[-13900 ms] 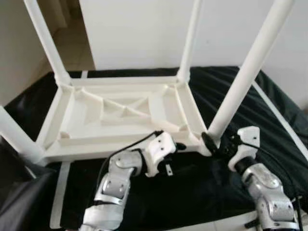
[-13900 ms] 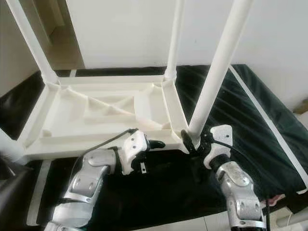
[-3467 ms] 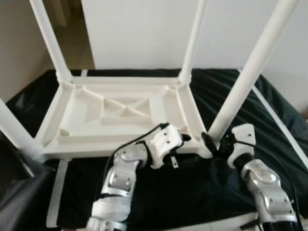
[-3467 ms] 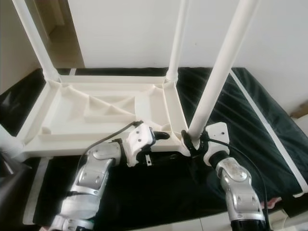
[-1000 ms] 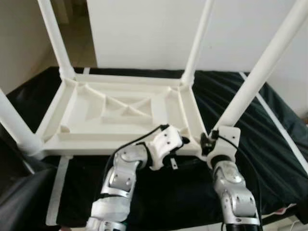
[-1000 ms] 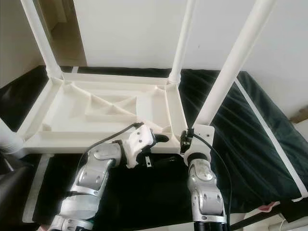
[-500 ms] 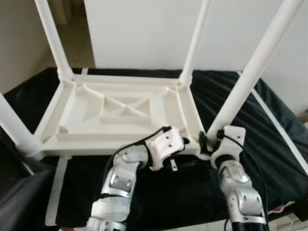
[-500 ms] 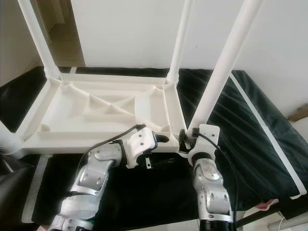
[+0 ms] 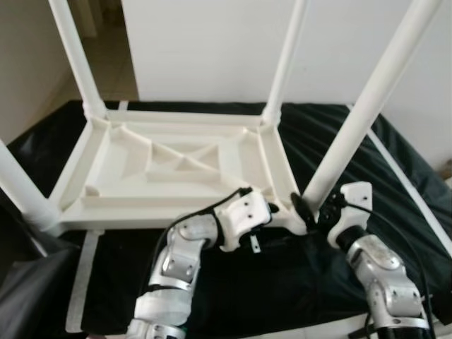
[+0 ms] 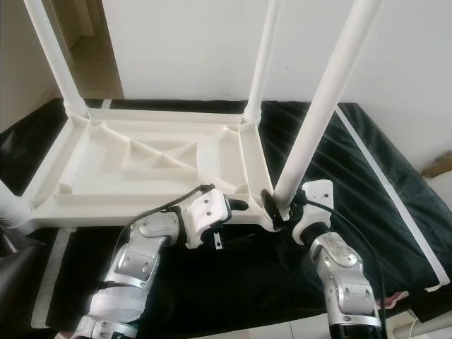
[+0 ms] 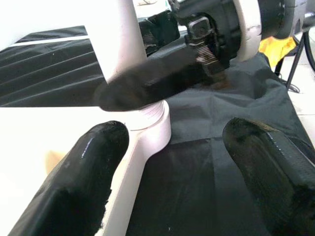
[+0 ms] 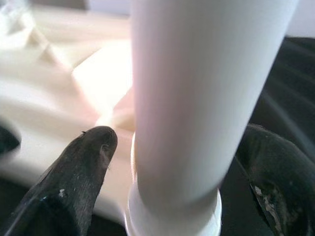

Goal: Building children table

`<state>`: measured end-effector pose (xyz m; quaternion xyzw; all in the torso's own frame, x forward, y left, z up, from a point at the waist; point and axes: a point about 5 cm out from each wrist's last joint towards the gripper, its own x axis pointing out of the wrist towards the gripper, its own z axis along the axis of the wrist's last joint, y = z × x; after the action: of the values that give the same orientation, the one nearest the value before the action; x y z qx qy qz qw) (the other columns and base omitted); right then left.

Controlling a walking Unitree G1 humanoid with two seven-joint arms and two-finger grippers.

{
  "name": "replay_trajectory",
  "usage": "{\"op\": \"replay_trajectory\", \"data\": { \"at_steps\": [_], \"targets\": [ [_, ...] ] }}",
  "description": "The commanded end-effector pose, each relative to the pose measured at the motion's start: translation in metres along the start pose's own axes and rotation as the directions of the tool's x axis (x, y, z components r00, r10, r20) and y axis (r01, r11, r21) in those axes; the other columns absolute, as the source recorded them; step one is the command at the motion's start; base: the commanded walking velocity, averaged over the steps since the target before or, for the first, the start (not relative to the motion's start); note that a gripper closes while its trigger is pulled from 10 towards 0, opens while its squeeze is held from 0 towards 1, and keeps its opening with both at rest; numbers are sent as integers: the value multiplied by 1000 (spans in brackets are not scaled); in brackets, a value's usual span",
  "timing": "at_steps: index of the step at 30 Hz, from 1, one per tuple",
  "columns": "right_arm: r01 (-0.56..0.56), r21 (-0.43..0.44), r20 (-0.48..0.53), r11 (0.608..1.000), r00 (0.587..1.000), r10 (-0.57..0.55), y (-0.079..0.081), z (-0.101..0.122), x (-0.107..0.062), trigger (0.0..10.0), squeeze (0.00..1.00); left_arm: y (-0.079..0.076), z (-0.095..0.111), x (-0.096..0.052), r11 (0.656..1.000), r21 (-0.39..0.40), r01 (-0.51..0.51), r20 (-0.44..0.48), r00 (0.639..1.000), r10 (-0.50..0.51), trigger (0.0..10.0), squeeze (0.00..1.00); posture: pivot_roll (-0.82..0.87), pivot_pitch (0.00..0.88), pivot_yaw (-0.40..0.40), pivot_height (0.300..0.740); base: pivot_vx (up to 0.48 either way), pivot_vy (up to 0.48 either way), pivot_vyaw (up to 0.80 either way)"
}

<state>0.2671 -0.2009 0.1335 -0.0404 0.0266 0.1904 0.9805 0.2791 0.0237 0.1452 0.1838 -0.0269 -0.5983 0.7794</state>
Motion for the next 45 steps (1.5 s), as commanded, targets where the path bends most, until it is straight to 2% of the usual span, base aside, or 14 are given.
{"op": "replay_trajectory", "data": {
  "at_steps": [1, 2, 4, 8, 17, 18, 19, 20, 31, 32, 37, 40, 43, 45],
  "targets": [
    [-60, -20, -23, 998, 998, 60, -1, -5, -2, 10000, 0, 13, -3, 0, 946, -19, -324, -5, 946, 324, 10000, 0, -12, 0, -62, 740, 0, 0, 0],
    [-60, -20, -23, 998, 998, 60, -1, -5, -2, 10000, 0, 13, -3, 0, 946, -19, -324, -5, 946, 324, 10000, 0, -12, 0, -62, 740, 0, 0, 0],
    [-161, -53, -53, 985, 986, 158, -10, -3, -1, 10000, 0, 11, -3, 1, 953, -53, -298, -1, 954, 298, 10000, 0, -7, 0, -63, 740, 0, 0, 0],
    [-220, -92, -72, 971, 974, 214, -16, 0, 4, 10000, 0, 11, -2, 1, 954, -56, -295, 4, 955, 296, 10000, 0, -6, 0, -63, 740, 0, 0, 0],
    [-286, -154, -92, 946, 957, 274, -22, 4, 22, 10000, 0, 11, -1, 3, 955, -57, -290, 10, 957, 291, 10000, 0, -1, 0, -67, 740, 0, 0, 0],
    [-306, -151, -101, 940, 951, 294, -23, 3, 24, 4980, 0, 11, -1, 3, 955, -57, -291, 10, 956, 292, 10000, 0, 3, 0, -68, 740, 0, 0, 0],
    [-306, -151, -101, 940, 951, 294, -23, 3, 24, 4980, 0, 11, -1, 3, 955, -57, -291, 10, 956, 292, 10000, 0, 3, 0, -68, 740, 0, 0, 0],
    [-328, -148, -108, 933, 943, 315, -22, 1, 26, 0, 0, 11, -1, 2, 954, -59, -293, 9, 956, 294, 10000, 0, 7, 0, -69, 740, 0, 0, 0],
    [-389, -95, -150, 916, 916, 373, -20, -14, 21, 0, 0, 9, -2, -2, 950, -67, -304, -2, 952, 305, 10000, 0, 19, 0, -75, 740, 0, 0, 0],
    [-388, -89, -161, 918, 915, 371, -21, -17, 19, 10000, 0, 8, -3, -2, 950, -70, -305, -5, 952, 306, 10000, 0, 17, 0, -75, 740, 0, 0, 0],
    [-349, -57, -181, 935, 925, 334, -22, -22, 16, 10000, 0, 7, -4, -2, 950, -75, -303, -10, 953, 303, 10000, 0, 12, 0, -73, 740, 0, 0, 0],
    [-255, -38, -217, 966, 946, 241, -22, -28, 18, 10000, 0, 6, -4, -1, 952, -77, -297, -10, 955, 298, 10000, 0, 4, 0, -70, 740, 0, 0, 0],
    [-231, -31, -228, 972, 949, 219, -21, -29, 18, 10000, 0, 6, -4, -1, 952, -77, -296, -10, 955, 296, 10000, 0, 4, 0, -70, 740, 0, 0, 0],
    [-132, 2, -224, 991, 966, 129, -14, -30, 21, 10000, 0, 6, -4, -1, 953, -78, -294, -12, 956, 294, 10000, 0, -2, 0, -67, 740, 0, 0, 0]
  ]
}}
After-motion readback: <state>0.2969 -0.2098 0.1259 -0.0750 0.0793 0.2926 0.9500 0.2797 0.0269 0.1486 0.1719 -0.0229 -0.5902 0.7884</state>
